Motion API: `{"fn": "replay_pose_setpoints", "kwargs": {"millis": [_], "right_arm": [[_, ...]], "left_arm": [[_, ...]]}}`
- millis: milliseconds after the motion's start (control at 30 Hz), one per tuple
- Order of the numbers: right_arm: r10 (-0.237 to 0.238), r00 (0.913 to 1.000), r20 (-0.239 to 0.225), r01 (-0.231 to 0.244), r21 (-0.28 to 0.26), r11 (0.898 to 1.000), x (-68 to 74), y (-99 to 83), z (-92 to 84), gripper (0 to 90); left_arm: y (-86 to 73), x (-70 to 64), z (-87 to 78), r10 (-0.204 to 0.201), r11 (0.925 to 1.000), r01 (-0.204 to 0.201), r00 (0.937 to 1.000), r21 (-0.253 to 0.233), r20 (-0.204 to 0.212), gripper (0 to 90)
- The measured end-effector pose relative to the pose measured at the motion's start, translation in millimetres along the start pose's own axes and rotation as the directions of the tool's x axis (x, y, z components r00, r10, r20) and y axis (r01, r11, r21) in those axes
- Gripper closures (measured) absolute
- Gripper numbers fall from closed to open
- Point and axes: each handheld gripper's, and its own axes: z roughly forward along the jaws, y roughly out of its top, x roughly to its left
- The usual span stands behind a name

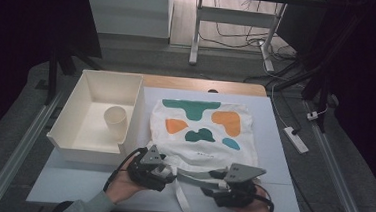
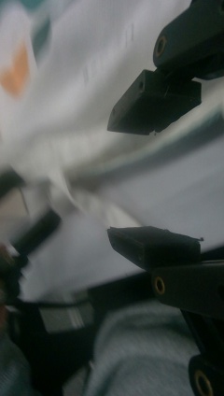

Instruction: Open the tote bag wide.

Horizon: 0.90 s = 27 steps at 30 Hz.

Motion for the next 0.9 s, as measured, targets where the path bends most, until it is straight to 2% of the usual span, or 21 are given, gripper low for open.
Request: {"fn": "replay_pose_setpoints", "kwargs": {"millis": [67, 200, 300, 400, 433, 467, 500, 600, 733, 800, 900], "right_arm": [[-0.003, 0.9992, -0.041, 0.004, 0.038, 0.999, 10.9, -3.3, 11.9, 42.0], [-0.002, 0.9956, -0.093, 0.013, 0.118, 0.993, 28.9, -12.6, 30.5, 41.9], [-0.014, 0.9942, -0.107, 0.034, 0.18, 0.983, 39.3, -18.8, 42.8, 41.9], [-0.017, 0.992, -0.125, 0.044, 0.219, 0.975, 45.0, -22.4, 52.4, 42.9], [-0.017, 0.992, -0.125, 0.044, 0.219, 0.975, 45.0, -22.4, 52.4, 42.9], [-0.033, 0.9928, -0.115, 0.061, 0.245, 0.968, 48.0, -23.8, 57.5, 44.9], [-0.044, 0.9927, -0.112, 0.072, 0.254, 0.965, 49.0, -24.2, 59.3, 46.3], [-0.06, 0.9946, -0.085, 0.081, 0.278, 0.957, 51.6, -24.6, 63.5, 51.2], [-0.096, 0.9941, -0.051, 0.106, 0.288, 0.952, 55.5, -23.7, 63.6, 65.8], [-0.097, 0.9938, -0.054, 0.108, 0.287, 0.952, 54.9, -23.7, 63.5, 72.5], [-0.067, 0.9932, -0.095, 0.091, 0.283, 0.955, 52.2, -23.6, 63.2, 84.0]], "left_arm": [[-0.1, -0.1, -0.1, 0.0, 1.0, 0.0, 1.0, -0.001, -0.001, 22.3], [-0.1, -0.7, 0.6, 0.007, 1.0, -0.007, 1.0, 0.002, 0.001, 22.3], [-0.1, -0.7, 0.5, 0.007, 1.0, -0.007, 1.0, 0.003, 0.001, 22.3], [0.0, -0.7, 0.4, 0.008, 1.0, -0.008, 1.0, 0.003, 0.0, 22.3], [0.0, -0.7, 0.6, 0.008, 1.0, -0.008, 1.0, 0.003, 0.0, 22.3], [0.0, -0.6, 0.7, 0.008, 1.0, -0.008, 1.0, 0.004, 0.0, 22.2], [-0.1, -0.5, 0.9, 0.009, 1.0, -0.009, 1.0, 0.004, 0.001, 22.2], [-0.1, -0.2, 0.9, 0.007, 1.0, -0.007, 1.0, 0.005, 0.001, 22.2], [-0.4, 0.3, 0.4, 0.008, 1.0, -0.008, 1.0, 0.004, -0.001, 22.2], [-0.4, 0.4, 0.4, 0.008, 1.0, -0.008, 1.0, 0.004, -0.001, 22.3], [-0.8, 0.7, 0.2, 0.008, 1.0, -0.008, 1.0, 0.005, -0.005, 22.3]]}}
